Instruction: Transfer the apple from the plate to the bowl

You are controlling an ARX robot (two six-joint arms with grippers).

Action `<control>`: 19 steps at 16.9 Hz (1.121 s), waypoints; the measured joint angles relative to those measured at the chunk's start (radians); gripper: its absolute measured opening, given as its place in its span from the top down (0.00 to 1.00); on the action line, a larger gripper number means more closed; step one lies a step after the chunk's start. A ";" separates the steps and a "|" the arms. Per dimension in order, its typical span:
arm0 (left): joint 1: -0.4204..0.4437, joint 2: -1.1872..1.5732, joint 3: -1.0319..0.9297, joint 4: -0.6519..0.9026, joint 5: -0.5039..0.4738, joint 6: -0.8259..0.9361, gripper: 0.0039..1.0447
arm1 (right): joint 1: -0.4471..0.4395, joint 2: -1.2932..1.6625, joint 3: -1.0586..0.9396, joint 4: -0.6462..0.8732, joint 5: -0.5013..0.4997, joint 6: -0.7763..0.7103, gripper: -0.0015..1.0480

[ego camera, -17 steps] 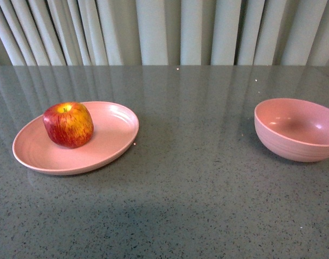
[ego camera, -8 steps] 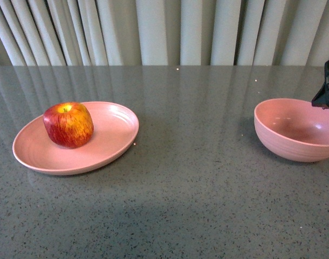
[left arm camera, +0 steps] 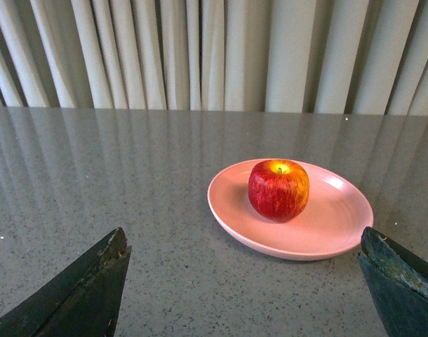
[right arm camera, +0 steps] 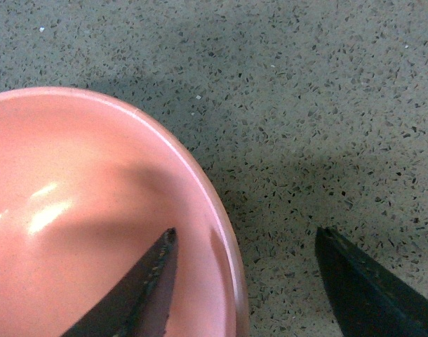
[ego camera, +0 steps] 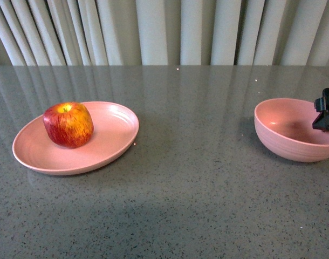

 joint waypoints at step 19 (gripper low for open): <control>0.000 0.000 0.000 0.000 0.000 0.000 0.06 | 0.327 -0.142 0.100 -0.058 -0.032 0.121 0.97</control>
